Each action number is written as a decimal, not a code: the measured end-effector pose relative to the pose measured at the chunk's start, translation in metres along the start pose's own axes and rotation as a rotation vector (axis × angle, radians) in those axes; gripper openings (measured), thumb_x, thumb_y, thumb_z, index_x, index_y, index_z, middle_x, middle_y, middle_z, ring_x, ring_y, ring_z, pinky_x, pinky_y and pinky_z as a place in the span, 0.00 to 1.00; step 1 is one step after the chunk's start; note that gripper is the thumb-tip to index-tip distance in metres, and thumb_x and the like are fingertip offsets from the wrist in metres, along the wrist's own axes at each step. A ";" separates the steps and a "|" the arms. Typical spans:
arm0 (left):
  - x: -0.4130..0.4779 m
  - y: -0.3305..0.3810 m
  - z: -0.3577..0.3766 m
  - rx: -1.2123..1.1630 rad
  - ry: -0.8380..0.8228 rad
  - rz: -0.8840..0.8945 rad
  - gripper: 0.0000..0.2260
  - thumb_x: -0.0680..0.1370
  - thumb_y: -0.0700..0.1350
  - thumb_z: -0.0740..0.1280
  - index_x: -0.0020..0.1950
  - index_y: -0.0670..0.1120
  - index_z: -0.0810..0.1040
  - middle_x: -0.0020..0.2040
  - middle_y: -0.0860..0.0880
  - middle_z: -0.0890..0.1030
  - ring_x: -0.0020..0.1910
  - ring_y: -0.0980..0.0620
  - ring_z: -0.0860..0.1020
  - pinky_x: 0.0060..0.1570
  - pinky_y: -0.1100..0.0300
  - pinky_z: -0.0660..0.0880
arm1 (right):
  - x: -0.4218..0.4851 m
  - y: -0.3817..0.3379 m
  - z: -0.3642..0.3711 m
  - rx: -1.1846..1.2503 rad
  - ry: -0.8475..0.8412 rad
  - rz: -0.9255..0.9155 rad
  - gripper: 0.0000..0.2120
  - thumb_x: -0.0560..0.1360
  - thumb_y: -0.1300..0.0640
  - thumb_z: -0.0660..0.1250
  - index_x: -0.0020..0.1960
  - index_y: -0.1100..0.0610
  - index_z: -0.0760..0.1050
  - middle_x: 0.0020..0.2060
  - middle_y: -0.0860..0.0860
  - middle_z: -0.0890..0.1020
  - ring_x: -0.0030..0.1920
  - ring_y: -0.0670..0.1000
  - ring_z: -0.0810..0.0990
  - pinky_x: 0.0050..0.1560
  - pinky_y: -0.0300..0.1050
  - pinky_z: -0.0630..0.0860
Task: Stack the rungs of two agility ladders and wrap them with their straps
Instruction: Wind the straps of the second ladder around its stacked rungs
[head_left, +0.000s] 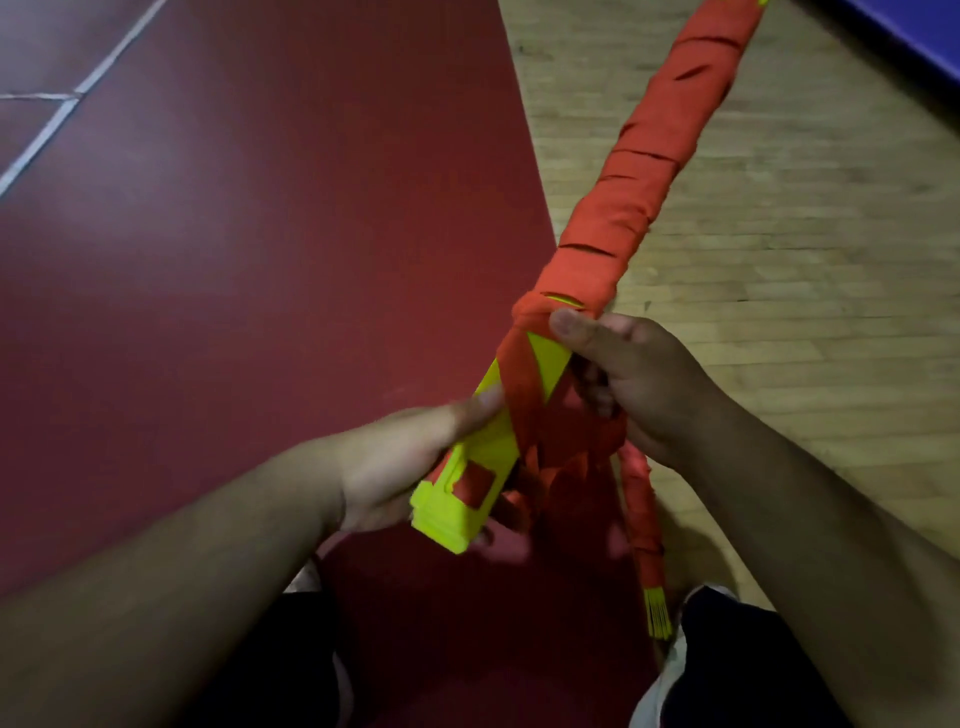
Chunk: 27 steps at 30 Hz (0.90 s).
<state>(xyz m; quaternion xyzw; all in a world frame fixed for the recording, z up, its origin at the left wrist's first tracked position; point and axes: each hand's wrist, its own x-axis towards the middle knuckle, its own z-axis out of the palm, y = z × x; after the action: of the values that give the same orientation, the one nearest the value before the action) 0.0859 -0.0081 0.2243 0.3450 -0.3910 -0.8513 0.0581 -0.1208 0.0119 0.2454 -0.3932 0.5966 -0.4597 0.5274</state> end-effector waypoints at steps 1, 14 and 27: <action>0.001 0.001 -0.004 0.000 -0.002 -0.027 0.34 0.70 0.72 0.64 0.57 0.44 0.83 0.57 0.37 0.81 0.51 0.40 0.82 0.47 0.50 0.80 | -0.001 -0.002 0.000 -0.027 -0.033 0.005 0.21 0.66 0.42 0.71 0.41 0.59 0.69 0.24 0.48 0.67 0.24 0.47 0.62 0.25 0.41 0.57; -0.001 0.033 -0.047 -0.365 0.180 0.360 0.45 0.70 0.75 0.57 0.72 0.40 0.70 0.59 0.42 0.82 0.56 0.45 0.81 0.57 0.48 0.77 | -0.024 0.019 0.028 -0.246 -0.673 0.127 0.24 0.72 0.50 0.72 0.60 0.67 0.78 0.56 0.73 0.79 0.56 0.75 0.78 0.59 0.73 0.73; 0.004 0.039 -0.047 -0.438 0.460 0.530 0.14 0.76 0.54 0.67 0.50 0.44 0.76 0.40 0.47 0.79 0.38 0.51 0.79 0.42 0.57 0.79 | -0.014 0.027 0.026 -0.999 -0.527 -0.094 0.10 0.64 0.31 0.75 0.40 0.30 0.77 0.37 0.29 0.80 0.39 0.31 0.78 0.34 0.29 0.68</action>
<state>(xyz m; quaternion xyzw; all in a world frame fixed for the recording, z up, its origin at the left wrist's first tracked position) 0.1063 -0.0655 0.2284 0.3932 -0.2526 -0.7705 0.4335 -0.0927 0.0293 0.2232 -0.7225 0.5719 -0.0307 0.3873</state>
